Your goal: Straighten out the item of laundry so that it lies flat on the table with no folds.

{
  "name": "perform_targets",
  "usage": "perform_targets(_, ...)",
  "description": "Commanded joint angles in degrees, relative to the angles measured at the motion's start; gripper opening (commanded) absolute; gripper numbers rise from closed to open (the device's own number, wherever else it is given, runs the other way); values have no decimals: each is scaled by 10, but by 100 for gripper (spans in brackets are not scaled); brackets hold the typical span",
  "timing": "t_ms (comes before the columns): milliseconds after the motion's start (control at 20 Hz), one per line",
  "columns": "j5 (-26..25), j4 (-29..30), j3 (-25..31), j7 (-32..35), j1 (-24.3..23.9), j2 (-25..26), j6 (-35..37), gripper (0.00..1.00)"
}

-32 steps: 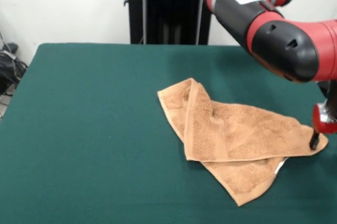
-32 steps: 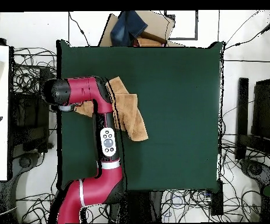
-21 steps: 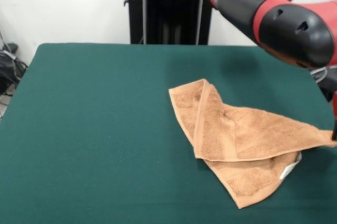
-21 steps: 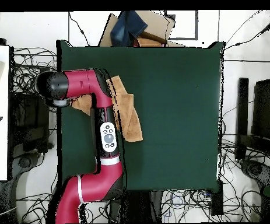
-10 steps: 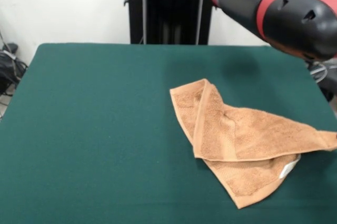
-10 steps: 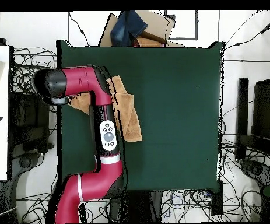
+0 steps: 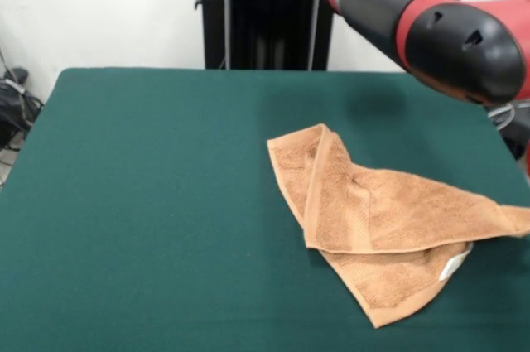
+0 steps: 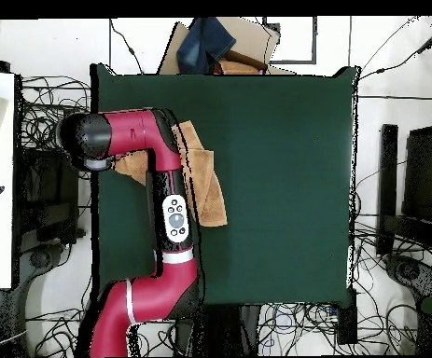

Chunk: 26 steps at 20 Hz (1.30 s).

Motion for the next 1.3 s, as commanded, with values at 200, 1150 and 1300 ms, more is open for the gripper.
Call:
perform_targets(200,53,172,29,-109,-37,18,-86,0)
perform_targets(1150,93,192,16,-103,-53,20,-94,0)
perform_targets(1300,94,193,13,-104,-58,18,-83,0)
